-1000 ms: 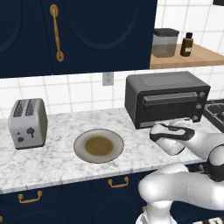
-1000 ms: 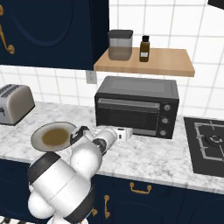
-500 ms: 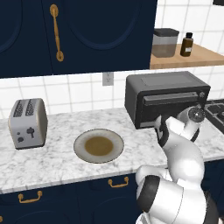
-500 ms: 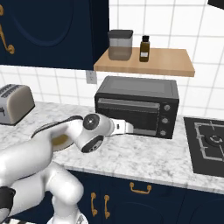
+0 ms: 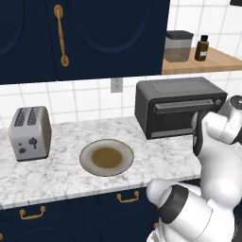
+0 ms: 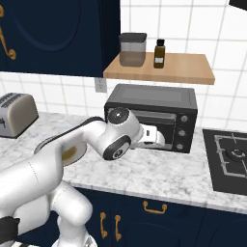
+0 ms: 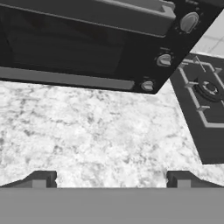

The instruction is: Pick up the kebab skewer and baguette bread, and place them inside the toaster oven. Close the toaster oven door and start by setting the timer.

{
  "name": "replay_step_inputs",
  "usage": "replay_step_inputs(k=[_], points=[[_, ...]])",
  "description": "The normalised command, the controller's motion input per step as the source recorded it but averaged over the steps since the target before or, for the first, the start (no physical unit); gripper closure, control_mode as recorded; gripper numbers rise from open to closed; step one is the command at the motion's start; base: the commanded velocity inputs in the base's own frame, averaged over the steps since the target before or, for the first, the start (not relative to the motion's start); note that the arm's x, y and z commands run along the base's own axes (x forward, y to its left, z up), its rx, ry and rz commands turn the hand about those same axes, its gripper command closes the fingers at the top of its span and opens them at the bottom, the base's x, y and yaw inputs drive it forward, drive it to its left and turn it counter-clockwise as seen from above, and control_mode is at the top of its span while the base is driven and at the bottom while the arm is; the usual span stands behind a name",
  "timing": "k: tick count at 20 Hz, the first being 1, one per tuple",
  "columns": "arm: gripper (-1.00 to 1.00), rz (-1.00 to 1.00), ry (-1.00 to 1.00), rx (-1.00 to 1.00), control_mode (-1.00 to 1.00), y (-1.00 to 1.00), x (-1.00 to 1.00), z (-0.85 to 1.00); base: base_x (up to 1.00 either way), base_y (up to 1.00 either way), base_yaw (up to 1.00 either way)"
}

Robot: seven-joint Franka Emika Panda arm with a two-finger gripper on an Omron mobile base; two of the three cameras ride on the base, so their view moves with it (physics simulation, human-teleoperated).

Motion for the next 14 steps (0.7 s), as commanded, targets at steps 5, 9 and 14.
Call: replay_step_inputs(k=[5, 9, 14], points=[[-1.00, 0.01, -0.04, 0.20, -1.00, -0.70, -0.01, 0.36, 0.00, 0.00, 0.00], [-1.00, 0.03, -0.27, 0.18, -1.00, -0.33, 0.23, 0.01, 0.00, 0.00, 0.00], [-1.00, 0.03, -0.24, 0.12, -1.00, -0.38, 0.19, 0.00, 0.00, 0.00, 0.00]])
